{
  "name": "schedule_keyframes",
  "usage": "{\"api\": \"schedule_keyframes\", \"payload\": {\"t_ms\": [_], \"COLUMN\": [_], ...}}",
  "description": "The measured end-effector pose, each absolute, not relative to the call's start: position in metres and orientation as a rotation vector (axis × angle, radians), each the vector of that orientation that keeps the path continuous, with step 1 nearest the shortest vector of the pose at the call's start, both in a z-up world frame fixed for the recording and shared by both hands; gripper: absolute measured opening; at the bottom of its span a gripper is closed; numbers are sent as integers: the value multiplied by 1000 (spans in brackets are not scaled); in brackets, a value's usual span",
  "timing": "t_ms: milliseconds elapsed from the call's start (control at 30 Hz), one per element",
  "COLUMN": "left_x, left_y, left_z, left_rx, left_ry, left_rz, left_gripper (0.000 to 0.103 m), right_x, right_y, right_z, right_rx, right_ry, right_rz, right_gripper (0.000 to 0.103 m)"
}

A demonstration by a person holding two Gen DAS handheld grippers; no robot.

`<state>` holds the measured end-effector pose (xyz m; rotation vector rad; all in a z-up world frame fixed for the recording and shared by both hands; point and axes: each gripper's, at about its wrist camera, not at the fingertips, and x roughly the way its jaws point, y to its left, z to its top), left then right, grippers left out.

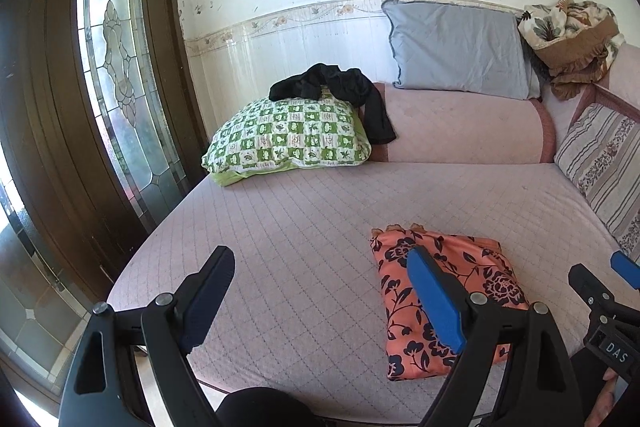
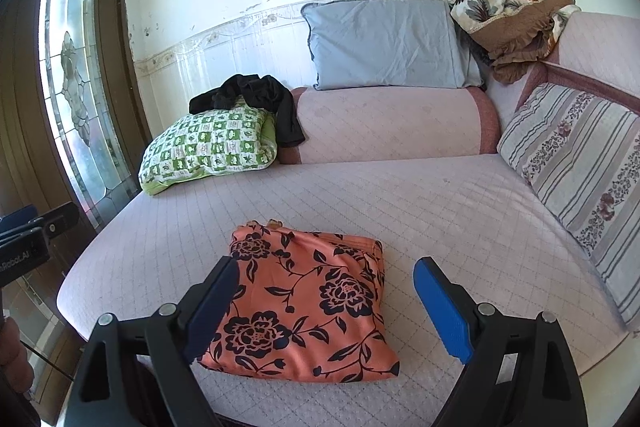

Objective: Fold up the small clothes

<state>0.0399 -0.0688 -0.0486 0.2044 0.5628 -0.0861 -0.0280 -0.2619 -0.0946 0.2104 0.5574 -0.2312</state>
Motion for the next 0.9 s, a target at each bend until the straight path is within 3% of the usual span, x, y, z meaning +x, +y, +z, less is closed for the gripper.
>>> {"api": "schedule_keyframes", "payload": {"t_ms": [900], "left_x": [37], "left_y": [-64], "left_z": [-46], "left_rx": [176], "left_ry": [585], "left_rz": [-131], "left_gripper": [88], "right_x": [-24], "right_y": [-249], "right_z": [-94], "right_rx": [163], "right_ry": [566], "right_rz": [-212], "right_gripper": [91]}}
